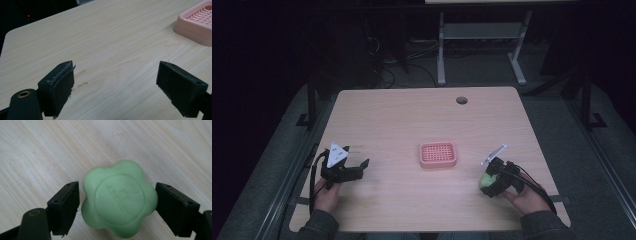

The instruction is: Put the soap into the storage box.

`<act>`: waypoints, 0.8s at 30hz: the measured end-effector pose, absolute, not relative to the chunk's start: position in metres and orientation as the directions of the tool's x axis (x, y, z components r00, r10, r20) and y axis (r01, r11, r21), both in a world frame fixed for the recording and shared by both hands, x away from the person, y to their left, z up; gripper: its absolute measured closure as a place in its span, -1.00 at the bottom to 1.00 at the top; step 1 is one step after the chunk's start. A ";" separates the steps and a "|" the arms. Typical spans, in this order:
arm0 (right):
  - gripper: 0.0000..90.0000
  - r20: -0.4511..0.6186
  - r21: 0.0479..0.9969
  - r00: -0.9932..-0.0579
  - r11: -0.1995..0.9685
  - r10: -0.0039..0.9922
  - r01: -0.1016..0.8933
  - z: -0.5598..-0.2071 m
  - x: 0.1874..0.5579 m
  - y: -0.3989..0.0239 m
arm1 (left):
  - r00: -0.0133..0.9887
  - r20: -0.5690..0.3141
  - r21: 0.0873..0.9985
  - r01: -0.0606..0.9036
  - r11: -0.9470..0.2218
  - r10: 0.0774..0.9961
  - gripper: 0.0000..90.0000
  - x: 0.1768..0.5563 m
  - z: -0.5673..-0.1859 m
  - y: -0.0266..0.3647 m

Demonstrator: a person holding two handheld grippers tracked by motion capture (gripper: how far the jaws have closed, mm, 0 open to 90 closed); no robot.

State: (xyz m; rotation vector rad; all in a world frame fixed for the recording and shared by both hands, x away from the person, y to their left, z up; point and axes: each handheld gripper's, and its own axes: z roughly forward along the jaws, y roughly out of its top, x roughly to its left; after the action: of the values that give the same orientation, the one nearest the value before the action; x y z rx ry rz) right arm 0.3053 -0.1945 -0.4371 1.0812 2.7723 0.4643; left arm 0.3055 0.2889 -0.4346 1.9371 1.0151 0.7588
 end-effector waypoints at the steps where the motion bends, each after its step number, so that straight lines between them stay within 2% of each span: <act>1: -0.53 -0.009 0.329 -0.733 0.694 0.680 0.640 -0.438 0.306 -0.194 | 0.498 0.138 0.856 0.375 -0.356 0.856 -0.68 0.306 -0.435 0.289; 10: -0.49 -0.014 0.298 -0.729 0.699 0.685 0.650 -0.443 0.309 -0.192 | 0.497 0.139 0.857 0.373 -0.356 0.857 -0.68 0.306 -0.434 0.289; 24: -0.45 -0.001 0.303 -0.721 0.687 0.693 0.660 -0.445 0.309 -0.193 | 0.497 0.139 0.857 0.373 -0.356 0.856 -0.68 0.306 -0.434 0.290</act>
State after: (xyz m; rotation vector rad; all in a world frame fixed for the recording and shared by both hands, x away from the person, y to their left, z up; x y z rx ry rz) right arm 0.3090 -0.1933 -0.4448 1.1188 2.7787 0.4311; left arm 0.3058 0.2897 -0.4342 1.9374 1.0139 0.7611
